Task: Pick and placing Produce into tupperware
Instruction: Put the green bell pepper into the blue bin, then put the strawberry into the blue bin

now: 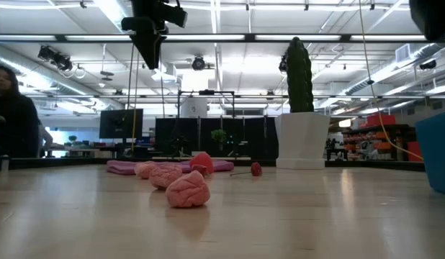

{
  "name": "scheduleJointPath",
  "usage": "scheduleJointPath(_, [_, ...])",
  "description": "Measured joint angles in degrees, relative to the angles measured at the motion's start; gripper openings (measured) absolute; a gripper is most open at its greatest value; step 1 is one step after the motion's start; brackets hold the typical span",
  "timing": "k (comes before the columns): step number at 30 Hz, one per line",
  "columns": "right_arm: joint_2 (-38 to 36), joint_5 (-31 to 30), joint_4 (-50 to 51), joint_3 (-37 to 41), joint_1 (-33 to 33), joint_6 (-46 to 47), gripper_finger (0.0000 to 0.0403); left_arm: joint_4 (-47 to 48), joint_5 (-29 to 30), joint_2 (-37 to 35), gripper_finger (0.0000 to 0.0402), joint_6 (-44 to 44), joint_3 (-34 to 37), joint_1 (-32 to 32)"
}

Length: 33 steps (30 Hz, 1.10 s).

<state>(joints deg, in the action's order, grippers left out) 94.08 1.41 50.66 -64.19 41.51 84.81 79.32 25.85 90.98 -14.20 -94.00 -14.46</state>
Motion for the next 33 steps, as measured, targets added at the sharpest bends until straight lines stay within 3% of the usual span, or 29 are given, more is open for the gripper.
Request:
scheduleJointPath(17, [0.0, -0.5, 3.7, 1.0, -8.1, -9.9, 0.0195, -0.4, 0.0, 0.0, 0.0172, -0.6, 0.0, 0.0])
scheduleJointPath(26, [-0.1, 0.8, 3.6, 1.0, -9.3, -14.5, 0.022, -0.4, 0.0, 0.0, 0.0172, 0.1, 0.0, 0.0])
scheduleJointPath(33, [-0.2, -0.7, 3.5, -1.5, -9.3, -14.1, 0.0216, -1.0, -0.2, 0.0, 0.0172, 0.1, 0.0, 0.0])
